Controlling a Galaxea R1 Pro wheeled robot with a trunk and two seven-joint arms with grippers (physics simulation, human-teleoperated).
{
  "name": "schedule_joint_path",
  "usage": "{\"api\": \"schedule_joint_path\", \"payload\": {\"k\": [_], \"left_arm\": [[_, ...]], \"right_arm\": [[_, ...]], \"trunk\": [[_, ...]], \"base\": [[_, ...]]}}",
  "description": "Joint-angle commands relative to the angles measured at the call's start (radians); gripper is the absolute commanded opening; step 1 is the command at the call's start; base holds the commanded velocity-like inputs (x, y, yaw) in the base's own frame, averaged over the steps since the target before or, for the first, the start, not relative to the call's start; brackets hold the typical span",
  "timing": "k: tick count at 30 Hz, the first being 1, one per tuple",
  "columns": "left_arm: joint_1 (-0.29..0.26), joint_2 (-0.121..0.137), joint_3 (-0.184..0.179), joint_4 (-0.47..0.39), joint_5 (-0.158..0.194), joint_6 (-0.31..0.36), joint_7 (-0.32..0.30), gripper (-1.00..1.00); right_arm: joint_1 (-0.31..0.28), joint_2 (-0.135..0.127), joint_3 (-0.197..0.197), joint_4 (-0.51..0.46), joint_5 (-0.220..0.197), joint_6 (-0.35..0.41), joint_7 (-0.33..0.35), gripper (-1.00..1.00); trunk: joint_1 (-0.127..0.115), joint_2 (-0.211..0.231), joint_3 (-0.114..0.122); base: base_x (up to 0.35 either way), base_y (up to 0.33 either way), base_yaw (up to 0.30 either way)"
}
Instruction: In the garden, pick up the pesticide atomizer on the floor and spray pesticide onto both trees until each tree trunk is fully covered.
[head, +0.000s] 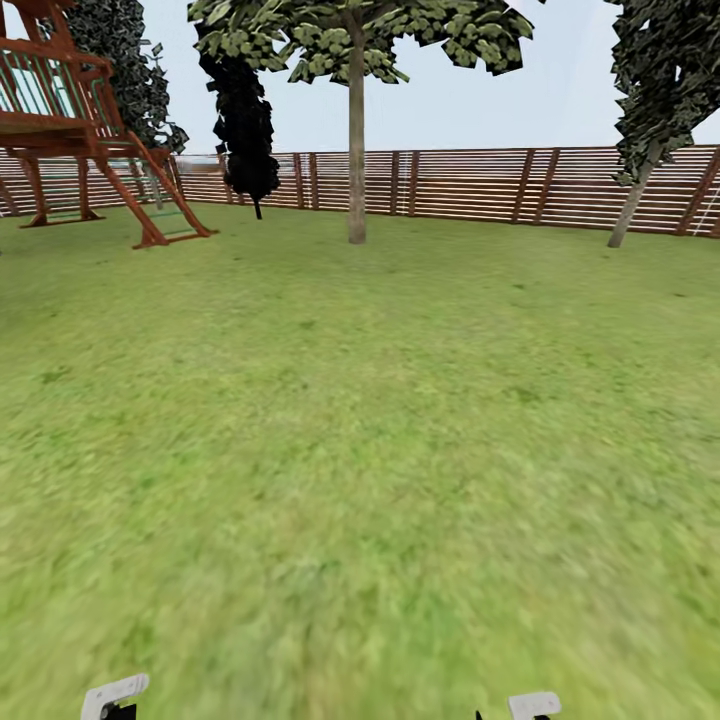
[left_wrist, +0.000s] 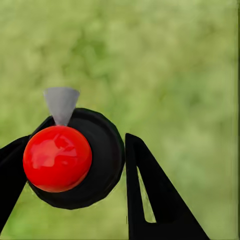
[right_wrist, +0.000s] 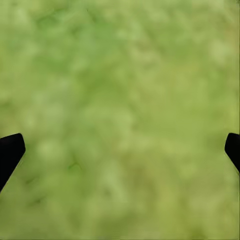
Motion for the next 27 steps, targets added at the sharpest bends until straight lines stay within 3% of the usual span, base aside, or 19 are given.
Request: {"api": "schedule_joint_path", "payload": {"k": [1, 27], "left_arm": [[0.0, 0.0, 0.0, 0.0, 0.0, 0.0, 0.0, -1.0], [0.0, 0.001, 0.0, 0.0, 0.0, 0.0, 0.0, -1.0]], "right_arm": [[0.0, 0.0, 0.0, 0.0, 0.0, 0.0, 0.0, 1.0], [0.0, 0.0, 0.0, 0.0, 0.0, 0.0, 0.0, 1.0]], "trunk": [[0.0, 0.0, 0.0], [0.0, 0.0, 0.0]], "base": [[0.341, 0.0, 0.0], [0.341, 0.0, 0.0]]}}
